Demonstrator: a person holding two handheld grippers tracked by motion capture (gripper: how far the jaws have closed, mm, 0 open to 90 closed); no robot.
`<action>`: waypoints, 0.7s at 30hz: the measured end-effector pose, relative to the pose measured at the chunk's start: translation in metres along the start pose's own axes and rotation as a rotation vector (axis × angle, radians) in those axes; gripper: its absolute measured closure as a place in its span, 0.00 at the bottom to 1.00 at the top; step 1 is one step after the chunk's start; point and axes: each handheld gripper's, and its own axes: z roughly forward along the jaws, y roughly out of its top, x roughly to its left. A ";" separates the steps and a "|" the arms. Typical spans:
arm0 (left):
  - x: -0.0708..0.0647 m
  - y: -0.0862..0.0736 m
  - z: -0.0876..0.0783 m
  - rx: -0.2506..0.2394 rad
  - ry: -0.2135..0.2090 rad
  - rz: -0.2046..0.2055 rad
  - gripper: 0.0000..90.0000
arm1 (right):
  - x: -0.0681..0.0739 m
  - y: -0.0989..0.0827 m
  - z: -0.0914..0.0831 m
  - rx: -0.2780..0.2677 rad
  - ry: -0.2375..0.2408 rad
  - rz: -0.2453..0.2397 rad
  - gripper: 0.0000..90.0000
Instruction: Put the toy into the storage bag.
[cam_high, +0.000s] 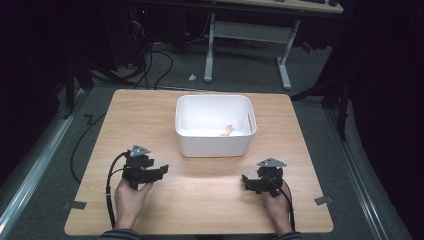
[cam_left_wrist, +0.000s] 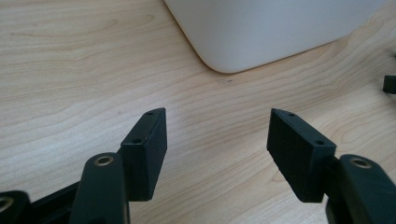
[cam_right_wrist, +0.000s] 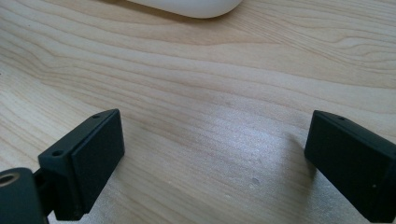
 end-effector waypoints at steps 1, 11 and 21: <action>0.000 -0.001 0.001 0.004 -0.001 0.000 0.43 | 0.000 0.000 0.000 0.000 0.000 0.000 0.05; 0.001 -0.015 0.014 0.006 -0.006 -0.001 0.41 | 0.000 0.000 0.000 0.000 0.000 0.000 0.05; -0.004 -0.024 0.036 0.033 0.034 0.039 0.40 | 0.000 0.000 0.000 0.000 0.000 0.001 0.05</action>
